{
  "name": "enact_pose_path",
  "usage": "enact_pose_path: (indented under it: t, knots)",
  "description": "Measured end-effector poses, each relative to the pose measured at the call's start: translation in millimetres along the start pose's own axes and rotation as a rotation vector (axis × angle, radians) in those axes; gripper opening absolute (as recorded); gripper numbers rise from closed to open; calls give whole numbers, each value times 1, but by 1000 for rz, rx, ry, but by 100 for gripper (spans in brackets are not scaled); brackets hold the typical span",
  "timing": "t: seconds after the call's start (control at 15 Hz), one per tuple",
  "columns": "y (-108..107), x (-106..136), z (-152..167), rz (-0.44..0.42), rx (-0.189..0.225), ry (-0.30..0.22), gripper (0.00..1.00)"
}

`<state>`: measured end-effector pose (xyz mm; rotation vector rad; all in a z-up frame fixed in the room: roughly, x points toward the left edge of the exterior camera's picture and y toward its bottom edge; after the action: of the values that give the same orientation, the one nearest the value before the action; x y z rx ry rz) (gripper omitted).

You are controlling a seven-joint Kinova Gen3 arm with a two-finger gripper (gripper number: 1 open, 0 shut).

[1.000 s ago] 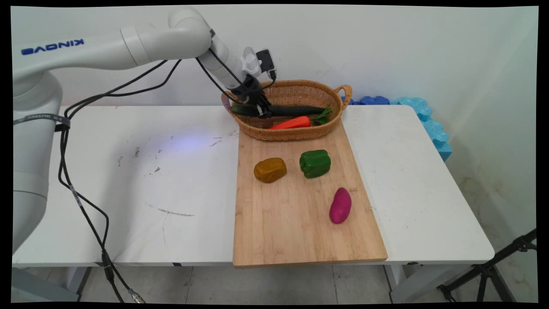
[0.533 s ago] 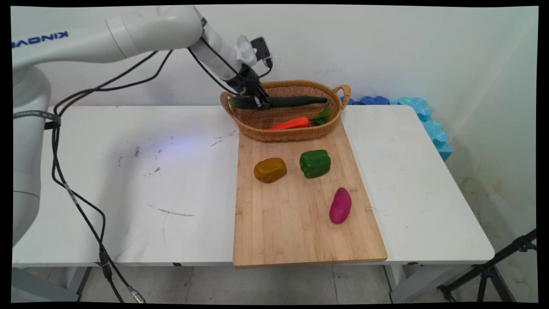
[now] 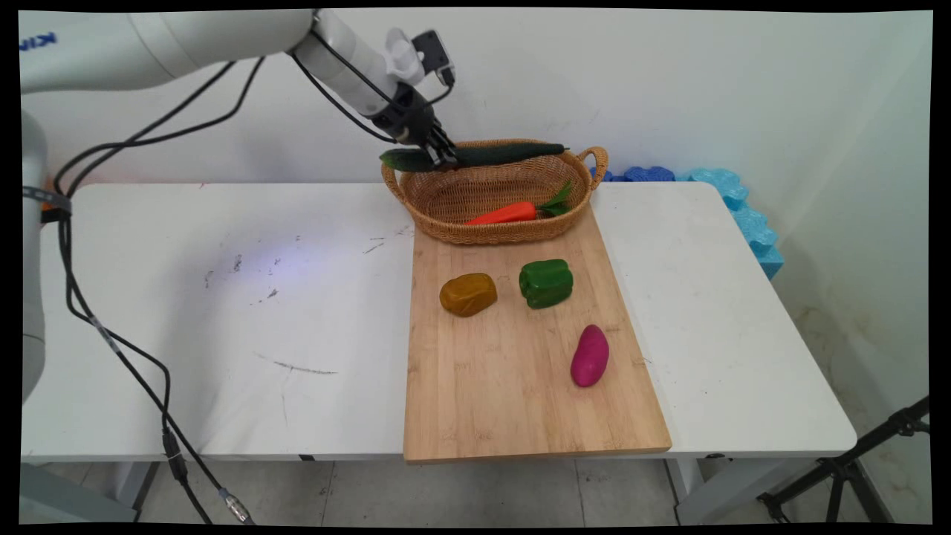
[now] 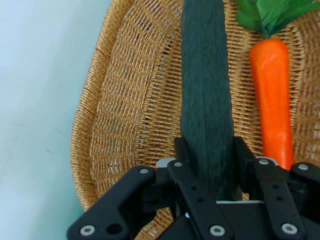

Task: Place the picked object on the cutting board

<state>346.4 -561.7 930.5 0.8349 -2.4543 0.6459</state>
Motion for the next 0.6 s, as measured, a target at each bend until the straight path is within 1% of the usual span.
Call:
enact_pose_path:
  t: [0.27,0.6]
  knots:
    - [5,-1,-27,-3,-15,18,0]
    - [22,-6,-64,6,-61,40,0]
